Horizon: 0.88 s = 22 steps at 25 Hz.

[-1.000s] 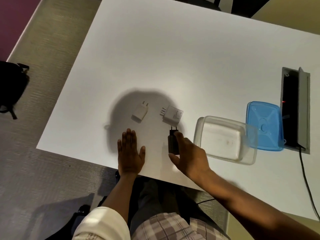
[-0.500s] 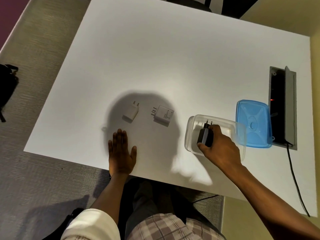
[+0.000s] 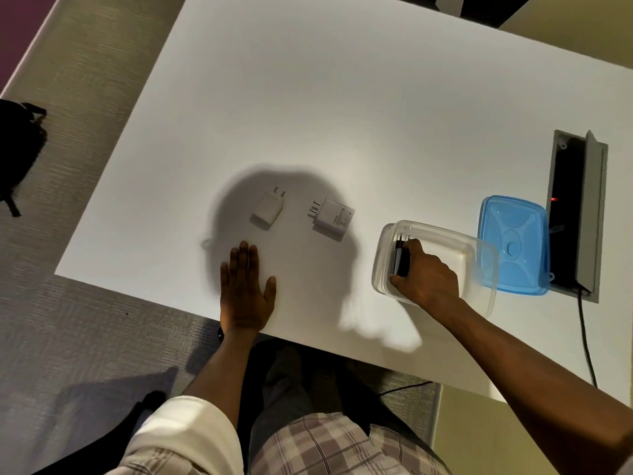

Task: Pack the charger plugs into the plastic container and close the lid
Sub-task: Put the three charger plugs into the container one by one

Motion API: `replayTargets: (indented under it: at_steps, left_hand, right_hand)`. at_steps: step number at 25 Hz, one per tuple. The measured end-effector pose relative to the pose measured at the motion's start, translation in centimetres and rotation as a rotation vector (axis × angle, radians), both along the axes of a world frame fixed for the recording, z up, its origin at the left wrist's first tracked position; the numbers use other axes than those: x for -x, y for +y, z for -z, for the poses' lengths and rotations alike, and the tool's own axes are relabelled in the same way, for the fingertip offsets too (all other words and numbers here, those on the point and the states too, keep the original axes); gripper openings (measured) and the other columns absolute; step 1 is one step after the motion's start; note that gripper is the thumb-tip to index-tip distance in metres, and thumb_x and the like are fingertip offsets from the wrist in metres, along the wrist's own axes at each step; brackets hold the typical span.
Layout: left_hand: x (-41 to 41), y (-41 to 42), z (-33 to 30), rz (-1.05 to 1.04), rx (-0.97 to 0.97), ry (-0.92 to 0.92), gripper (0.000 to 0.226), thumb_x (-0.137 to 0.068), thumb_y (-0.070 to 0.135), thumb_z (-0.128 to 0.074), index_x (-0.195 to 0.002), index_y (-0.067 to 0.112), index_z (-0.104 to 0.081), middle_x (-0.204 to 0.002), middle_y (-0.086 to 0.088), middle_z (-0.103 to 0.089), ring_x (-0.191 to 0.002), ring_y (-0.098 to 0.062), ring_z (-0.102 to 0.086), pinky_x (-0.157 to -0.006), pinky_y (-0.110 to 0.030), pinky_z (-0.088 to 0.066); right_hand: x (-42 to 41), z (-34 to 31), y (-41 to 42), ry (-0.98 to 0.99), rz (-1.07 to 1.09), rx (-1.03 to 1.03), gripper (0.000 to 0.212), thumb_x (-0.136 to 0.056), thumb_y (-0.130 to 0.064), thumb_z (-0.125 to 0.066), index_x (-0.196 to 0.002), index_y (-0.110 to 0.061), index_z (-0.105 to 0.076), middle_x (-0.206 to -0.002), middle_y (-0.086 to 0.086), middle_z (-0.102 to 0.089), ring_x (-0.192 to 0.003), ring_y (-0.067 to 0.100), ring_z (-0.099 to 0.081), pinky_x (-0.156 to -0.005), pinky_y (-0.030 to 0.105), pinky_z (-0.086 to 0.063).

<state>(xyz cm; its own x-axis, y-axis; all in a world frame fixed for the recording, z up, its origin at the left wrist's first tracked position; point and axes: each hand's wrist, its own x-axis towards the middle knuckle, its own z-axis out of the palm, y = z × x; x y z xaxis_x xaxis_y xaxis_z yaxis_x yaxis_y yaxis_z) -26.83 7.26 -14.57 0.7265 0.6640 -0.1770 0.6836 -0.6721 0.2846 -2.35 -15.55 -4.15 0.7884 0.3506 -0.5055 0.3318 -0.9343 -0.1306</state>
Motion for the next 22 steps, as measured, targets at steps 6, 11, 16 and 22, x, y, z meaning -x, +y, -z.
replayTargets:
  at_steps: [6,11,16,22]
  left_hand:
    - [0.1,0.0,0.1,-0.001,-0.006,-0.013,0.075,-0.097,0.047,-0.034,-0.159,0.013,-0.009,-0.168,-0.009,-0.011,-0.156,-0.026,-0.009,-0.126,-0.048,-0.013]
    - [0.2,0.0,0.2,-0.008,-0.010,-0.020,0.074,-0.097,0.045,-0.038,-0.158,0.011,-0.014,-0.168,-0.009,-0.012,-0.156,-0.026,-0.010,-0.126,-0.048,-0.014]
    - [0.1,0.0,-0.1,-0.009,-0.006,-0.009,0.074,-0.096,0.044,-0.040,-0.158,0.009,-0.017,-0.167,-0.010,-0.014,-0.155,-0.027,-0.013,-0.125,-0.049,-0.015]
    - [0.1,-0.1,-0.3,-0.007,-0.012,-0.021,0.074,-0.097,0.043,-0.041,-0.158,0.009,-0.017,-0.167,-0.011,-0.015,-0.155,-0.027,-0.014,-0.126,-0.048,-0.015]
  right_hand:
    - [0.3,0.6,-0.3,0.031,-0.043,0.010,0.063,-0.077,-0.044,-0.068,-0.130,-0.025,-0.040,-0.097,0.006,-0.067,-0.084,0.032,-0.066,-0.066,0.036,-0.051]
    - [0.5,-1.8,0.1,-0.099,-0.030,-0.072,0.044,-0.088,-0.035,-0.061,-0.127,-0.018,-0.048,-0.108,0.007,-0.069,-0.095,0.030,-0.065,-0.065,0.032,-0.044]
    - [1.5,-4.5,5.8,-0.165,-0.221,-0.479,0.044,-0.085,-0.023,-0.065,-0.126,-0.023,-0.051,-0.115,0.002,-0.064,-0.096,0.023,-0.064,-0.070,0.029,-0.046]
    - [-0.5,0.0,13.2,-0.034,-0.427,-0.226,0.070,-0.080,0.000,-0.059,-0.144,-0.020,-0.040,-0.137,0.012,-0.048,-0.115,0.037,-0.051,-0.087,0.042,-0.048]
